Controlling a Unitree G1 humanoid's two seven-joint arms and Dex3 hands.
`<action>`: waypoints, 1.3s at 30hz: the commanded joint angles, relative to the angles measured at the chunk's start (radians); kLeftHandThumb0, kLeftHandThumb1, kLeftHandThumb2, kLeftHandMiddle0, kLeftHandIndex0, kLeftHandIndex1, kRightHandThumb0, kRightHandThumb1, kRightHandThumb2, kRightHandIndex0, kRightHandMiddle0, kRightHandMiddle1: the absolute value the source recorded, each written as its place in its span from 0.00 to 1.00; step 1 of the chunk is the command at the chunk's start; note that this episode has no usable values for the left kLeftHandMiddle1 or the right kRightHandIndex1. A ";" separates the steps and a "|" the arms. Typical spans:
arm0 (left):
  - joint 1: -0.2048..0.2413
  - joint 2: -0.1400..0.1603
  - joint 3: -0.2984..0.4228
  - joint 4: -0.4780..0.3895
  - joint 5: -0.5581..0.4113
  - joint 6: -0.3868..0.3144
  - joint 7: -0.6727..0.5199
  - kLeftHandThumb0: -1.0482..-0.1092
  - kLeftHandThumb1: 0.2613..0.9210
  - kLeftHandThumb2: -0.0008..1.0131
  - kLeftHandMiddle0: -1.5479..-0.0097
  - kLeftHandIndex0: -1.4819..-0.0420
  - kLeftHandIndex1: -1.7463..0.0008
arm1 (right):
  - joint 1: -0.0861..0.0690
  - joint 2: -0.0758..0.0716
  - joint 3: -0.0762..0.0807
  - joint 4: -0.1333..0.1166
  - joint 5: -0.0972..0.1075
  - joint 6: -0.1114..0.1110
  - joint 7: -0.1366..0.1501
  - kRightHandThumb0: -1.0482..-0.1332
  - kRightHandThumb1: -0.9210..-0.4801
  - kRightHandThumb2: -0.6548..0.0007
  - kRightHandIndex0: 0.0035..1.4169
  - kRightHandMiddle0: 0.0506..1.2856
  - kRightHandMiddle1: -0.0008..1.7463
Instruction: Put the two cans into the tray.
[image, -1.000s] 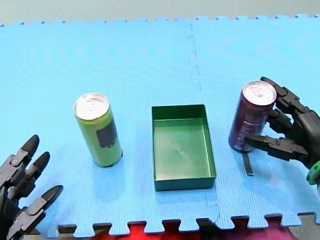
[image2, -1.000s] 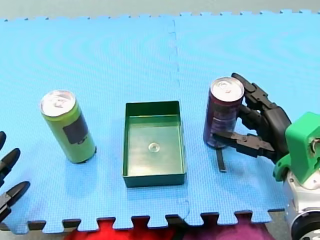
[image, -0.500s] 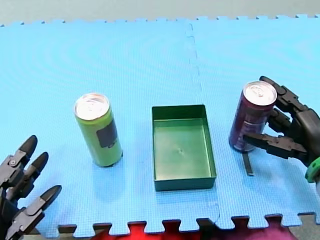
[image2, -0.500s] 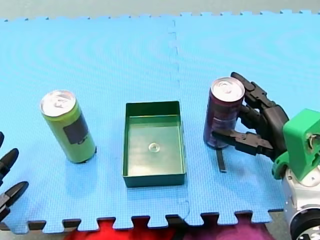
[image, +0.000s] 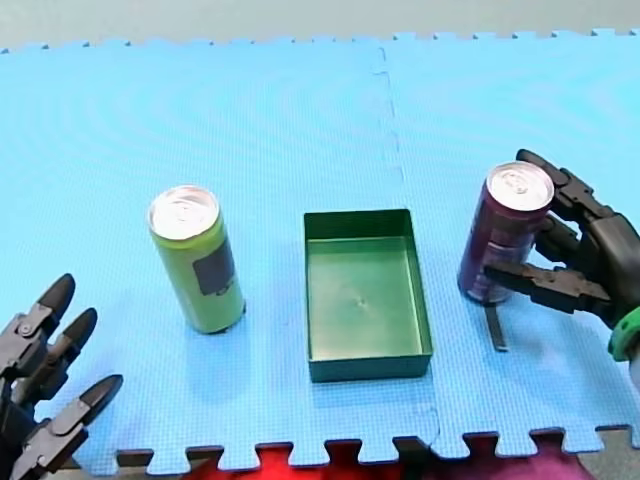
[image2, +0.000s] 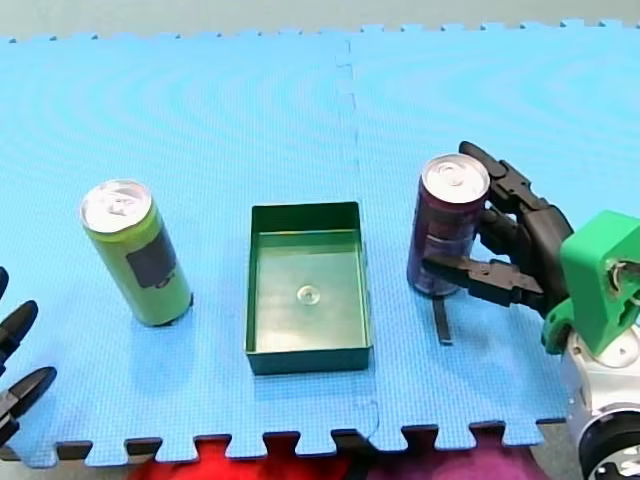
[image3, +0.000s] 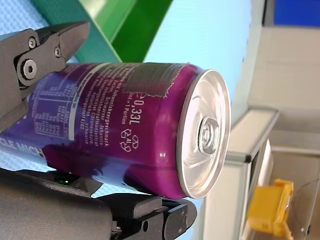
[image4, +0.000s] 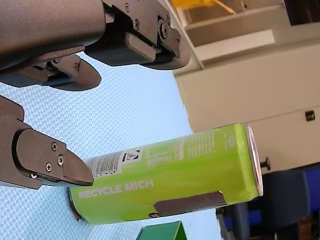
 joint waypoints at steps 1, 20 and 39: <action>-0.002 0.003 0.003 -0.001 -0.006 0.002 0.000 0.00 1.00 0.09 0.71 0.76 1.00 | -0.007 -0.003 0.000 0.002 -0.001 0.004 -0.004 0.00 0.46 0.99 0.22 0.16 0.00; 0.009 0.000 0.002 -0.020 -0.012 0.001 -0.005 0.00 1.00 0.11 0.71 0.75 1.00 | -0.022 0.002 0.006 0.008 -0.006 0.020 -0.017 0.00 0.46 1.00 0.22 0.16 0.00; 0.030 0.001 0.001 -0.056 -0.016 0.015 -0.011 0.00 1.00 0.12 0.70 0.75 1.00 | -0.038 0.005 -0.002 0.024 -0.006 0.050 -0.026 0.00 0.46 1.00 0.23 0.16 0.00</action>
